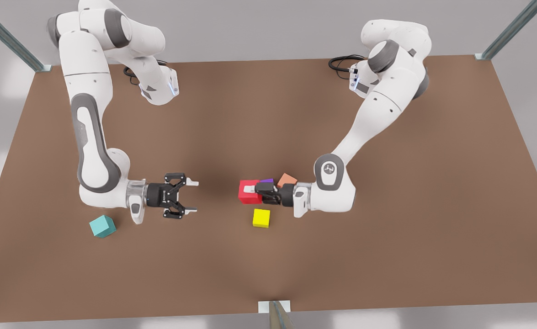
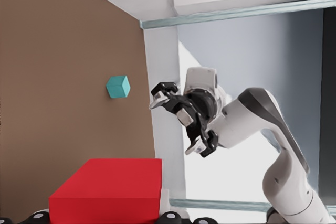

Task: Pick up red wooden cube and pass to hand red wooden cube and place in blue wooden cube

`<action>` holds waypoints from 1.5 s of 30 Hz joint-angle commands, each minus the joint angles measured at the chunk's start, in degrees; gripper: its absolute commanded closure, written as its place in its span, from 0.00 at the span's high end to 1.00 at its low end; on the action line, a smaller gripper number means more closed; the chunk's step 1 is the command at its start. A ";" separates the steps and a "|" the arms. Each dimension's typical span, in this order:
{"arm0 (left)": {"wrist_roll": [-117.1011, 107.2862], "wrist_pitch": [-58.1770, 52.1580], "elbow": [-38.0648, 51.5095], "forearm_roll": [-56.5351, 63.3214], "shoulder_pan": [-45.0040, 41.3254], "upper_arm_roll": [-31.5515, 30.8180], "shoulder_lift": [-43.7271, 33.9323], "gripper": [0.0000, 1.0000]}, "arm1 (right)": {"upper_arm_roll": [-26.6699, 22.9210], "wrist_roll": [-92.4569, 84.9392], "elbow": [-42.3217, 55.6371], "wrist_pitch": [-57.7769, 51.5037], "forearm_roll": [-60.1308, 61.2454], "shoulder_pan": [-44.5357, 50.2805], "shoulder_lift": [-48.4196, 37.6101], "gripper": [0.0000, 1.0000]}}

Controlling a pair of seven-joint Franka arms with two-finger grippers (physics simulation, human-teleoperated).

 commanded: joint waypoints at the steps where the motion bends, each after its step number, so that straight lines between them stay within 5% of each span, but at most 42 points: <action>1: 20.72 6.38 0.07 -0.38 -0.19 -0.07 -0.01 0.69 | 0.03 -38.86 -2.77 5.18 5.61 1.36 -0.68 1.00; 8: 20.02 6.03 -0.37 -8.37 -0.19 -0.07 0.42 0.69 | 0.56 -39.04 -4.53 5.71 10.97 4.26 0.20 1.00; 45: 8.50 5.59 -0.28 -9.43 -0.11 -1.65 1.66 0.69 | 2.58 -38.42 4.61 7.73 13.96 8.92 7.49 1.00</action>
